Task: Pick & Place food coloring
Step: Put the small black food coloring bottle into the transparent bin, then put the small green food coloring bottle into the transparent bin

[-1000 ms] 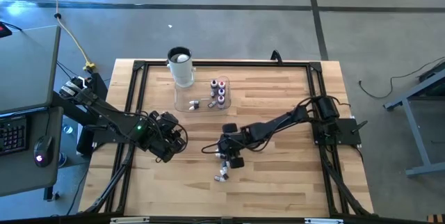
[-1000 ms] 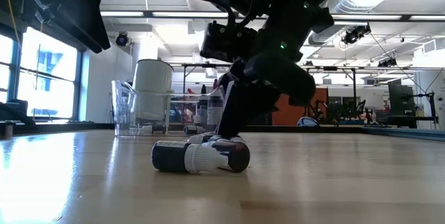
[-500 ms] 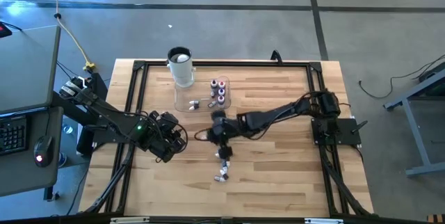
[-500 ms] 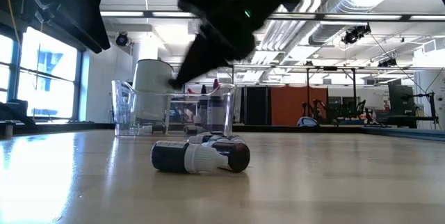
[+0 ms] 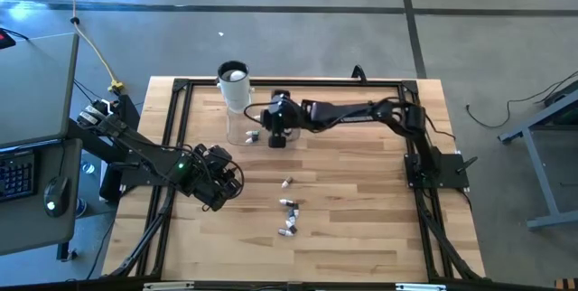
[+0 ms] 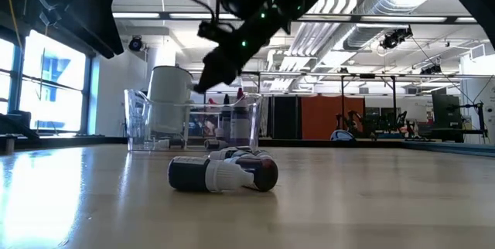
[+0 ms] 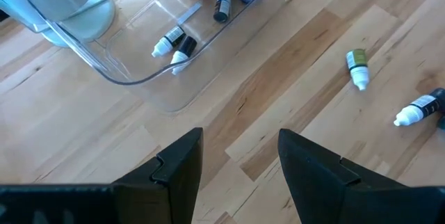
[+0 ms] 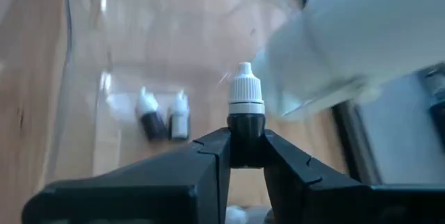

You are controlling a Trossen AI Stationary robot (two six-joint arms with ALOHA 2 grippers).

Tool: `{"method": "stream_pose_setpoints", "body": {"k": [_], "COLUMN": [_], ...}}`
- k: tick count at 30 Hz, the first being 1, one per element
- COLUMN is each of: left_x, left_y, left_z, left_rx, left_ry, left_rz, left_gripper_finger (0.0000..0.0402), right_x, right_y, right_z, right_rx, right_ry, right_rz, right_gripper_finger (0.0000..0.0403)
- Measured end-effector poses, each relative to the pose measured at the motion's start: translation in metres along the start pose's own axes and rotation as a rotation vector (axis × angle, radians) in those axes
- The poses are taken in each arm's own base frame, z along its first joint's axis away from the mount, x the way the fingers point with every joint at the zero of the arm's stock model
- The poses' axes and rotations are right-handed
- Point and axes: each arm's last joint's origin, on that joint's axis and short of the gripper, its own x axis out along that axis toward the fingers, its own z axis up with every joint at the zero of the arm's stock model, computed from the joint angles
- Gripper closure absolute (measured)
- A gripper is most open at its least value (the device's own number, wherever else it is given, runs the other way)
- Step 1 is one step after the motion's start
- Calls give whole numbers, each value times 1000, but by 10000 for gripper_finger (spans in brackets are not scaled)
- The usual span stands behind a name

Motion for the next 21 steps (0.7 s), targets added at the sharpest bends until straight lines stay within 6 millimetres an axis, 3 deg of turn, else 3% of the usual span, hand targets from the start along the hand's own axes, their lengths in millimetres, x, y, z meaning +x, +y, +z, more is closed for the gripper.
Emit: {"method": "stream_pose_setpoints", "body": {"k": [4,14,17,21], "left_x": [0,0,0,0], "left_y": [0,0,0,0], "left_z": [0,0,0,0], "left_rx": [2,5,4,-5], "left_ry": [0,0,-1,1], "left_rz": [1,4,4,-3], "left_gripper_finger": [218,218,218,218], "right_x": [17,23,14,-13], "right_y": [3,8,10,14], "right_z": [-15,-20,-9,22], "right_rx": [-3,-22,-63,-101], "right_ry": [52,77,80,56], "right_rz": [31,1,-29,-21], "right_gripper_finger": [338,288,280,278]}}
